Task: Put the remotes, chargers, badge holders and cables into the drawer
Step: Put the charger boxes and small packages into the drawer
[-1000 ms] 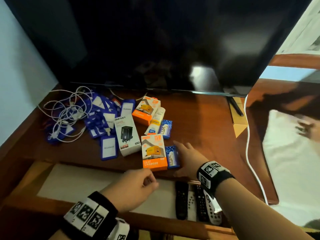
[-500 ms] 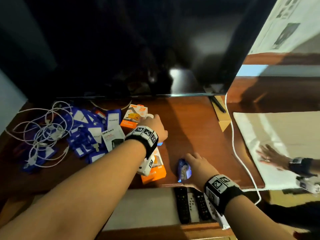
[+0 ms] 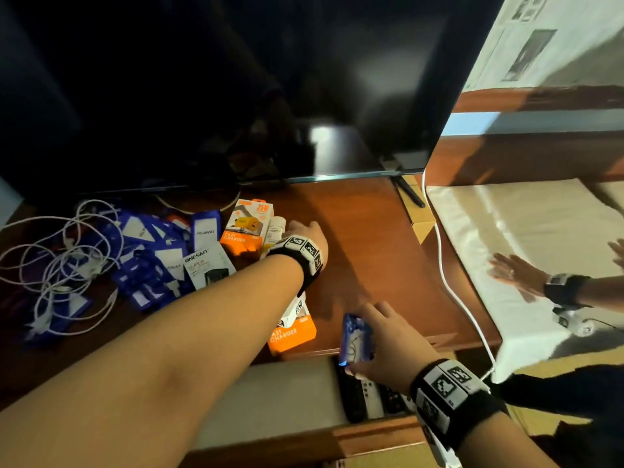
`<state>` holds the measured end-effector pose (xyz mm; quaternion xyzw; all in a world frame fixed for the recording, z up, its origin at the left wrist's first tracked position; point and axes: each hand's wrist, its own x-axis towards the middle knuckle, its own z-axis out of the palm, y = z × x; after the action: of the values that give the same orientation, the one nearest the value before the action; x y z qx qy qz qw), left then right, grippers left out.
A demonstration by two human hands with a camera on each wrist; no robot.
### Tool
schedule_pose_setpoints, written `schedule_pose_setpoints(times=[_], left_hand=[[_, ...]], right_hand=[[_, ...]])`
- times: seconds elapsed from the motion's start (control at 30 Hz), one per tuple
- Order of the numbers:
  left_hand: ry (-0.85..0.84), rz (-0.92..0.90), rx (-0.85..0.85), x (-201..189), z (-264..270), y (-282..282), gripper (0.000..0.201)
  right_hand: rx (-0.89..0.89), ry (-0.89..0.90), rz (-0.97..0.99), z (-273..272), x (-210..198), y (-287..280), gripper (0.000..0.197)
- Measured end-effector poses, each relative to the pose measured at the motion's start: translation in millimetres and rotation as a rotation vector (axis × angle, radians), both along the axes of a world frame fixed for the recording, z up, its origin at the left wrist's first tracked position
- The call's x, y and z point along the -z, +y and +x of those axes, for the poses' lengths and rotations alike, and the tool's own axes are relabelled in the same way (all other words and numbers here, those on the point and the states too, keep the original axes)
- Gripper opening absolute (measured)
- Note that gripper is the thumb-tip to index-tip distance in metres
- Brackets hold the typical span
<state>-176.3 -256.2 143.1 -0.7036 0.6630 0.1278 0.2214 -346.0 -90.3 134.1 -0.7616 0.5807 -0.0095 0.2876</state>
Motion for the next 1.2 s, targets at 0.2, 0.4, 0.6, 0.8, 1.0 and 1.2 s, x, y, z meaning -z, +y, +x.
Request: schedule_pose_setpoints(times=[0.2, 0.4, 0.6, 0.8, 1.0, 1.2], left_hand=[[0.59, -0.392, -0.013, -80, 16, 67, 0.053], [0.94, -0.194, 0.053, -134, 73, 195, 0.034], [0.8, 0.173, 0.076, -72, 114, 257, 0.046], [0.701, 0.215, 0.057, -3, 124, 281, 0.052], [0.569, 0.238, 0.028, 35, 109, 263, 0.054], [0.407, 0.327, 0.05, 63, 91, 232, 0.047]], right_hand=[[-0.148, 0.058, 0.15, 18, 3, 24, 0.088], [-0.238, 0.183, 0.322, 28, 48, 19, 0.088], [-0.343, 0.351, 0.386, 46, 93, 14, 0.097], [-0.399, 0.438, 0.41, 65, 123, 12, 0.079], [-0.531, 0.518, 0.299, 81, 130, 0, 0.052], [-0.427, 0.514, 0.487, 81, 117, -3, 0.048]])
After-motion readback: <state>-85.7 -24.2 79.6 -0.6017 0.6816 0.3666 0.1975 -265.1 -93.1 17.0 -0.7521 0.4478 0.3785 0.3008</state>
